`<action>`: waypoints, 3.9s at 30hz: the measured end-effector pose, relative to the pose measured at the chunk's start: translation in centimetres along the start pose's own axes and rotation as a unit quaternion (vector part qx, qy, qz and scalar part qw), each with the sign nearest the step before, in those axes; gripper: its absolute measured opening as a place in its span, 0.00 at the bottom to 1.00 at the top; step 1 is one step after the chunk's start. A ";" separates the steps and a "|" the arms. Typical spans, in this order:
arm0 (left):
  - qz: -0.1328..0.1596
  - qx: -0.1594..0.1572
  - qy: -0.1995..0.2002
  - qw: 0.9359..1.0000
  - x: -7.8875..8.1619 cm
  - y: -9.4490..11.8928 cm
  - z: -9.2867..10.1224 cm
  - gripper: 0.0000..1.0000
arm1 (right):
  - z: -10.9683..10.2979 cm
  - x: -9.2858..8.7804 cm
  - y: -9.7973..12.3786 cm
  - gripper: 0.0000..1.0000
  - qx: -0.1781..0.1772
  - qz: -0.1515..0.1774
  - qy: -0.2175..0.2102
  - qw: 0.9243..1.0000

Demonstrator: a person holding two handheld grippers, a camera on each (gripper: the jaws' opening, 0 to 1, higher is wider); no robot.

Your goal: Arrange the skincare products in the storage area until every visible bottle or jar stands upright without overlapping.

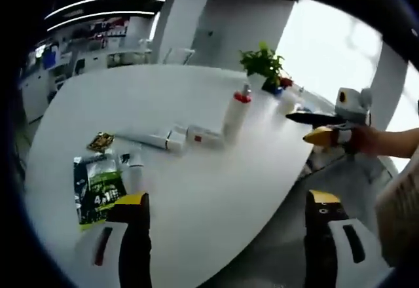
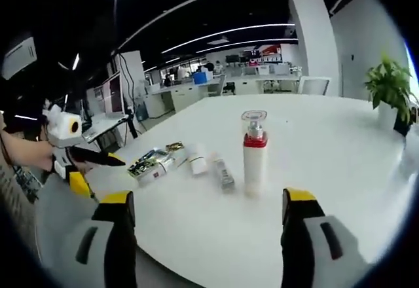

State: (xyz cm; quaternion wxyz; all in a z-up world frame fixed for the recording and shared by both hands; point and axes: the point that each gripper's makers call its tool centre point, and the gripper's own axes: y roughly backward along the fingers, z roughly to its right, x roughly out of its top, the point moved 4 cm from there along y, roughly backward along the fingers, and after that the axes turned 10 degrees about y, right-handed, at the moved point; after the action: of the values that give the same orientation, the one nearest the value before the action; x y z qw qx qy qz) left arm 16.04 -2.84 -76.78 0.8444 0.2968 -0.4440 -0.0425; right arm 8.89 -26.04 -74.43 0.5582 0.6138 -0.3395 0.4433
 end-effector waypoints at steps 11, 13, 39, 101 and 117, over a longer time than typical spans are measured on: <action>0.021 0.038 0.017 0.999 -0.2 2.5 -1.8 0.97 | -0.3 -0.1 -0.2 0.98 0.003 0.000 0.000 1.000; 0.022 0.045 0.009 0.999 0.0 2.6 -2.0 0.97 | -0.3 -0.1 -0.2 0.99 0.002 -0.001 0.002 1.000; 0.022 0.052 0.015 0.998 -0.1 3.2 -3.9 0.97 | -0.8 -0.8 -1.6 0.98 0.026 -0.028 -0.021 0.999; 0.012 0.023 0.049 0.998 -0.5 3.0 -3.8 0.94 | -5.2 4.8 -26.8 0.71 0.155 -0.135 0.144 0.968; 0.001 -0.002 0.041 0.999 -0.7 3.5 -4.1 0.93 | -5.2 3.2 -32.1 0.57 0.140 -0.182 0.158 0.960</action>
State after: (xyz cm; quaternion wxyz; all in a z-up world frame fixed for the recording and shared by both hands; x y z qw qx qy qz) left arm 18.12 2.12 -77.14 0.8625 0.2963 -0.4090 -0.0307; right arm 38.54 -15.93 -83.88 0.5848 0.6591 -0.0642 0.4685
